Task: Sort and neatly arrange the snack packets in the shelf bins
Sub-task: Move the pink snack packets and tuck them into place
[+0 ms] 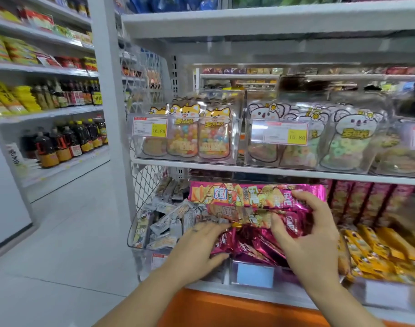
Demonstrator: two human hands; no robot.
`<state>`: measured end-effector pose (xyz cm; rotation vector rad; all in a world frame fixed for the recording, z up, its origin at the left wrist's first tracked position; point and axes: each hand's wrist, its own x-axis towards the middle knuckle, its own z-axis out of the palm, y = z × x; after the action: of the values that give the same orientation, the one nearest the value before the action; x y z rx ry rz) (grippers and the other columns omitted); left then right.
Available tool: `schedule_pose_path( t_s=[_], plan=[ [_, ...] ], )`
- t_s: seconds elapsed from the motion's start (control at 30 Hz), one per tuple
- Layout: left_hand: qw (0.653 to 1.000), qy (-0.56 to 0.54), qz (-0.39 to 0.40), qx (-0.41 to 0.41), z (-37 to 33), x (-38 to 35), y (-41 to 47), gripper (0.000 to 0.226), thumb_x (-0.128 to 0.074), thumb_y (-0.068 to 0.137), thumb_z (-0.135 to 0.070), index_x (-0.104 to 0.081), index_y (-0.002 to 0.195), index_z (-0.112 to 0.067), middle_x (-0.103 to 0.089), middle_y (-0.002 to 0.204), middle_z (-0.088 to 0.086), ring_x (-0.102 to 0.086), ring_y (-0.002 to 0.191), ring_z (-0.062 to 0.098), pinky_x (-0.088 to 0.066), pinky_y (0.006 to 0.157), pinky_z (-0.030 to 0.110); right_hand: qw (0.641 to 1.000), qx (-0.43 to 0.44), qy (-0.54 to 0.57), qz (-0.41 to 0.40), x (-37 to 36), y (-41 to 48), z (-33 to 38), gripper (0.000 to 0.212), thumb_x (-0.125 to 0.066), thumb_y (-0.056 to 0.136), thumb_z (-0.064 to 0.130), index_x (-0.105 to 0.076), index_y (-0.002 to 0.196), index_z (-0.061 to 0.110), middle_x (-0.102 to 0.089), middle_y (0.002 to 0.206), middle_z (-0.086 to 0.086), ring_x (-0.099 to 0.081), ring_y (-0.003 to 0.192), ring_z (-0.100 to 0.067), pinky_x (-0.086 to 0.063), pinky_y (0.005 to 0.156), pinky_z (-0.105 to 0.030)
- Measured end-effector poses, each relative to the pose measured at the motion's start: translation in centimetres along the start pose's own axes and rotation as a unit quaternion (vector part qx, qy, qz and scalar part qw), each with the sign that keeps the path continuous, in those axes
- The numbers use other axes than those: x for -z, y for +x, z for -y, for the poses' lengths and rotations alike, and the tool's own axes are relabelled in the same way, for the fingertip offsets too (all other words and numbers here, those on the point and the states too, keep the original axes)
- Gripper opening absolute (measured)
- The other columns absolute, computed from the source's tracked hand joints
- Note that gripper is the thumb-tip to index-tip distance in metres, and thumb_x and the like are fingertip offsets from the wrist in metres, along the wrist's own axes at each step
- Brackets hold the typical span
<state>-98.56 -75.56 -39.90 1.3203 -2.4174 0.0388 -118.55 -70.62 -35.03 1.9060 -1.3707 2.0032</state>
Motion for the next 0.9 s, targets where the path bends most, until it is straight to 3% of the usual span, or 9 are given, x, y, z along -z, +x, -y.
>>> schedule_pose_path(
  t_s=[0.13, 0.2, 0.27, 0.4, 0.47, 0.53, 0.63, 0.73, 0.9],
  plan=[
    [1.000, -0.009, 0.001, 0.020, -0.7, 0.1, 0.5, 0.061, -0.051, 0.091, -0.046, -0.025, 0.145, -0.035, -0.040, 0.145, -0.008, -0.042, 0.128, 0.011, -0.029, 0.109, 0.026, 1.000, -0.004, -0.008, -0.006, 1.1, 0.1, -0.5, 0.050, -0.069, 0.070, 0.024, -0.044, 0.108, 0.045, -0.050, 0.100, 0.017, -0.044, 0.092, 0.001, -0.029, 0.086, 0.002],
    [0.998, -0.046, -0.016, 0.040, -1.1, 1.0, 0.3, 0.062, -0.052, 0.090, -0.046, -0.026, 0.145, -0.034, -0.043, 0.142, -0.011, -0.053, 0.110, 0.006, -0.037, 0.101, 0.024, 1.000, -0.006, -0.007, -0.014, 1.8, 0.4, -0.8, 0.050, -0.069, 0.071, 0.027, -0.043, 0.108, 0.046, -0.049, 0.102, 0.021, -0.045, 0.093, 0.001, -0.029, 0.087, 0.001],
    [0.992, -0.104, -0.041, 0.059, -1.5, 2.0, 0.0, 0.064, -0.054, 0.088, -0.047, -0.028, 0.144, -0.032, -0.047, 0.134, -0.011, -0.053, 0.095, 0.000, -0.042, 0.094, 0.022, 1.000, -0.009, -0.004, -0.027, 2.5, 0.7, -1.0, 0.044, -0.067, 0.072, 0.035, -0.044, 0.108, 0.045, -0.047, 0.105, 0.025, -0.045, 0.095, 0.002, -0.029, 0.088, 0.000],
    [0.980, -0.162, -0.095, 0.065, -2.1, 3.8, -0.4, 0.065, -0.058, 0.085, -0.044, -0.031, 0.142, -0.031, -0.037, 0.130, -0.022, -0.045, 0.115, 0.000, -0.033, 0.100, 0.017, 0.999, -0.003, -0.004, -0.053, 3.7, 1.3, -0.9, 0.042, -0.064, 0.073, 0.037, -0.044, 0.109, 0.042, -0.050, 0.100, 0.014, -0.047, 0.096, -0.004, -0.032, 0.087, -0.003],
    [0.978, -0.166, -0.107, 0.064, -2.5, 4.6, -0.6, 0.063, -0.061, 0.085, -0.039, -0.033, 0.142, -0.029, -0.043, 0.133, -0.018, -0.046, 0.121, 0.005, -0.034, 0.101, 0.020, 0.998, 0.000, -0.001, -0.061, 4.2, 1.5, -0.5, 0.041, -0.061, 0.073, 0.041, -0.043, 0.109, 0.045, -0.051, 0.100, 0.009, -0.048, 0.095, -0.007, -0.034, 0.087, -0.006],
    [0.975, -0.174, -0.130, 0.049, -2.9, 5.3, -0.9, 0.061, -0.063, 0.084, -0.037, -0.038, 0.139, -0.028, -0.047, 0.136, -0.014, -0.045, 0.124, 0.006, -0.036, 0.105, 0.028, 0.998, -0.001, -0.002, -0.067, 4.6, 1.7, -0.1, 0.043, -0.064, 0.073, 0.038, -0.043, 0.109, 0.046, -0.051, 0.101, 0.008, -0.049, 0.097, -0.011, -0.038, 0.092, -0.017],
    [0.969, -0.183, -0.163, 0.029, -3.5, 6.1, -1.4, 0.054, -0.062, 0.083, -0.040, -0.040, 0.132, -0.035, -0.051, 0.129, -0.016, -0.050, 0.119, 0.007, -0.040, 0.100, 0.026, 0.997, 0.003, -0.020, -0.070, 5.3, 1.7, 0.3, 0.048, -0.067, 0.074, 0.027, -0.042, 0.110, 0.045, -0.051, 0.104, 0.008, -0.050, 0.102, -0.016, -0.042, 0.095, -0.040],
    [0.955, -0.209, -0.209, 0.003, -4.3, 7.2, -1.5, 0.046, -0.056, 0.079, -0.049, -0.039, 0.122, -0.046, -0.056, 0.120, -0.017, -0.055, 0.109, 0.002, -0.044, 0.094, 0.025, 0.997, 0.011, -0.023, -0.074, 5.8, 1.6, 0.4, 0.046, -0.067, 0.074, 0.025, -0.044, 0.112, 0.038, -0.051, 0.104, 0.006, -0.047, 0.099, -0.011, -0.040, 0.090, -0.034],
    [0.949, -0.186, -0.251, -0.040, -5.3, 8.2, -1.4, 0.047, -0.064, 0.084, -0.039, -0.041, 0.125, -0.042, -0.050, 0.116, -0.027, -0.052, 0.106, -0.005, -0.043, 0.092, 0.017, 0.995, 0.020, -0.031, -0.089, 7.0, 1.6, 0.4, 0.044, -0.067, 0.073, 0.019, -0.050, 0.113, 0.025, -0.050, 0.102, 0.003, -0.045, 0.095, -0.007, -0.035, 0.086, -0.018]
  ],
)
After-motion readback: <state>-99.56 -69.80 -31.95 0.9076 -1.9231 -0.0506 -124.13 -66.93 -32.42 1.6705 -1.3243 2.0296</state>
